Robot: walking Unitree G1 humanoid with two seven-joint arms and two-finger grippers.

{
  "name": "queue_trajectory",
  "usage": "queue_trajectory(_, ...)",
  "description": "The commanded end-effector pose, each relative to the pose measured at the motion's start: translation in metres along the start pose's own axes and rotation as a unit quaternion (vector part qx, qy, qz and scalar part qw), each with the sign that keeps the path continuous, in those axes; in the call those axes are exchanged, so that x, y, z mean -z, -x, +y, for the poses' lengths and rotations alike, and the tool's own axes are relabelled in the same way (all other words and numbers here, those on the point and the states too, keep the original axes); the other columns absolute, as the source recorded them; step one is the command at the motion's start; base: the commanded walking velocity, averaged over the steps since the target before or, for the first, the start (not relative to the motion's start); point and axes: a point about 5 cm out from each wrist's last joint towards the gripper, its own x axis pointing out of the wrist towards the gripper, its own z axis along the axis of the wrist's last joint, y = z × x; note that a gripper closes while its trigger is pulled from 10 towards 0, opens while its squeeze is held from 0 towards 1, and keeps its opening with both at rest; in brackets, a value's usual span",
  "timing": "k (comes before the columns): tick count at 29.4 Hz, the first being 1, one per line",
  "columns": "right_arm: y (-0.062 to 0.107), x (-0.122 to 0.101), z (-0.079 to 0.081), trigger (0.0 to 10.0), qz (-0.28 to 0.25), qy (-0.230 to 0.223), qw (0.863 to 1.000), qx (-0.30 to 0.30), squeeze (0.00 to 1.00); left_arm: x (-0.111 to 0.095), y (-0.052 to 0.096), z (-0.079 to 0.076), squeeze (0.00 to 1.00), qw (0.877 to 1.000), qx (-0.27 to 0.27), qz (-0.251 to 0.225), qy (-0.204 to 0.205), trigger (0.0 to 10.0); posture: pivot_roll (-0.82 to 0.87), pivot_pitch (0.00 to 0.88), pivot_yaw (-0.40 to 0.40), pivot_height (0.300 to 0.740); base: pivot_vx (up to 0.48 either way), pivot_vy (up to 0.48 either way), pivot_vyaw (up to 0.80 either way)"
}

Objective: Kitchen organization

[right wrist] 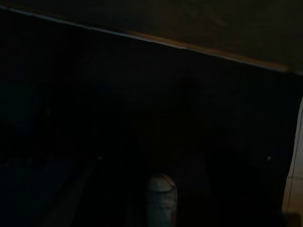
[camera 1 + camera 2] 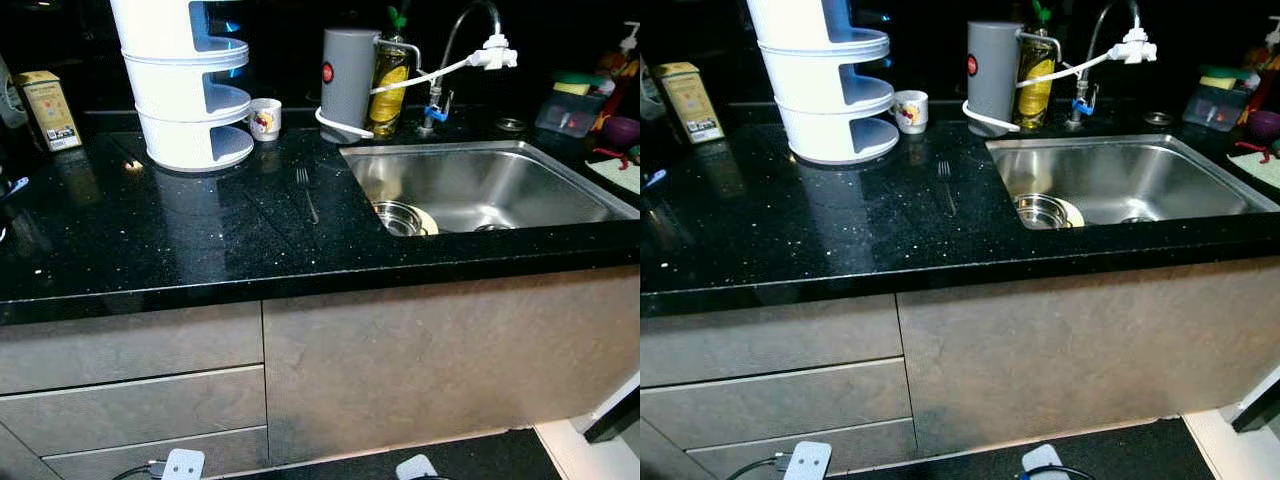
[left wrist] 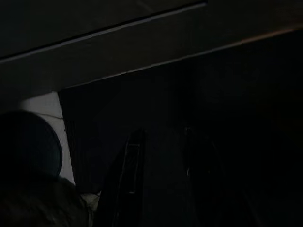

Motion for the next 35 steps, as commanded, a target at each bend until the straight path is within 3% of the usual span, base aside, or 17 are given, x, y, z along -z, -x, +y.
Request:
queue_trajectory(1, 0.002, 0.008, 0.001, 10.0, 0.013, -0.008, 1.000, 0.003, 0.00, 0.006, 0.001, 0.001, 0.00, 1.000, 0.000, 0.018, -0.006, 10.0, -0.01, 0.139, 0.004, 0.740, 0.000, 0.000, 0.00)
queue_trajectory(4, 0.003, 0.011, 0.000, 10.0, 0.020, -0.013, 1.000, 0.004, 0.00, 0.008, 0.002, 0.000, 0.00, 1.000, 0.002, 0.024, -0.010, 10.0, 0.00, 0.133, -0.017, 0.740, 0.000, 0.000, 0.00)
queue_trajectory(7, 0.002, 0.010, 0.006, 10.0, 0.017, -0.007, 1.000, -0.005, 0.00, 0.011, 0.003, 0.000, 0.00, 1.000, -0.010, 0.020, 0.016, 10.0, -0.01, 0.124, 0.013, 0.740, 0.000, 0.000, 0.00)
queue_trajectory(11, 0.002, 0.011, 0.006, 10.0, 0.020, -0.019, 1.000, -0.002, 0.00, 0.017, 0.005, -0.006, 0.00, 1.000, 0.005, 0.031, -0.004, 10.0, 0.00, 0.125, -0.013, 0.740, 0.000, 0.000, 0.00)
queue_trajectory(14, 0.003, 0.014, 0.009, 10.0, 0.025, 0.002, 1.000, -0.015, 0.00, 0.017, 0.006, -0.007, 0.00, 1.000, -0.005, 0.029, 0.011, 10.0, 0.00, 0.126, -0.022, 0.740, 0.000, 0.000, 0.00)
queue_trajectory(35, 0.001, 0.006, 0.001, 10.0, 0.017, 0.009, 1.000, -0.011, 0.00, 0.015, 0.005, -0.004, 0.00, 0.999, -0.015, 0.025, 0.018, 10.0, 0.00, 0.122, -0.038, 0.740, 0.000, 0.000, 0.00)
